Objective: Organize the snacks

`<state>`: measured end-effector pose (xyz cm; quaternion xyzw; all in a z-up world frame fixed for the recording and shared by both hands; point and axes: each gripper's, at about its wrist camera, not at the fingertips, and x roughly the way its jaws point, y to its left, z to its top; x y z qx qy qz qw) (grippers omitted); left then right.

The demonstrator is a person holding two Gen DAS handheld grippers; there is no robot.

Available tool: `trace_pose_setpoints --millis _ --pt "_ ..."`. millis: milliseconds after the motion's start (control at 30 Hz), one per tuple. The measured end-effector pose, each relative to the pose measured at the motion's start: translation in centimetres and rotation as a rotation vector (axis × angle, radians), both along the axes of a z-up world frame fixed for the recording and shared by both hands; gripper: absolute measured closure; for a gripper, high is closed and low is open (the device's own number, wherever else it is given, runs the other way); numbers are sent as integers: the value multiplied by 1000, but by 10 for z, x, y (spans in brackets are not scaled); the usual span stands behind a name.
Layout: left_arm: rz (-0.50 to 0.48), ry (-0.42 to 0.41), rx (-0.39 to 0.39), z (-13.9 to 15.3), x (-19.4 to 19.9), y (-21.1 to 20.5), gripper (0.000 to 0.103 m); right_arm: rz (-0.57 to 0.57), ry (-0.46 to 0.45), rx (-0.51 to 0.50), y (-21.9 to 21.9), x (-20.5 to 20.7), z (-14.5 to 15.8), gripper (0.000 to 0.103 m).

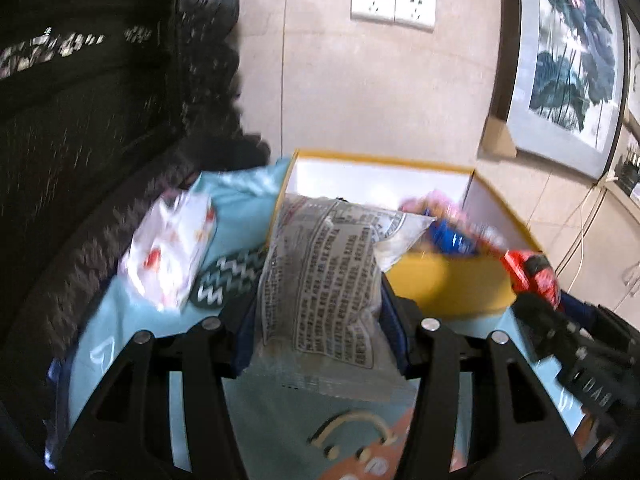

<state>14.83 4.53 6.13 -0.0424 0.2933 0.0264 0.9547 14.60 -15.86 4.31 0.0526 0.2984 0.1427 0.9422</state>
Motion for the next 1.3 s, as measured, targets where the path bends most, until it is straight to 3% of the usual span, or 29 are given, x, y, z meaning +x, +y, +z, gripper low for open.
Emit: trace_pose_setpoints --millis 200,500,533,567,600,633,733,967,1133,1300 --pt "5 42 -17 14 55 -20 49 -61 -26 -38 -12 48 25 53" --pt "45 162 21 -22 131 -38 48 -106 73 -54 -14 111 -12 50" --pt "50 162 24 -24 133 -38 44 -111 87 -59 -14 116 -16 47" --pt "69 155 27 -24 133 -37 24 -119 101 -64 -13 117 -19 32" --pt "87 143 28 -23 132 -34 12 -133 106 -68 -12 117 -20 24" --pt "104 116 27 -20 127 -32 3 -140 75 -53 -14 111 -18 24" --pt "105 68 15 -10 113 -26 2 -128 -4 -16 -18 92 -9 23" --pt "98 53 10 6 82 -19 2 -124 -32 -22 -19 57 5 16" --pt "85 31 -3 16 46 -19 2 -136 -50 -3 -27 22 12 14" --pt "61 -5 8 24 4 -26 2 -158 -79 7 -31 -15 14 5"
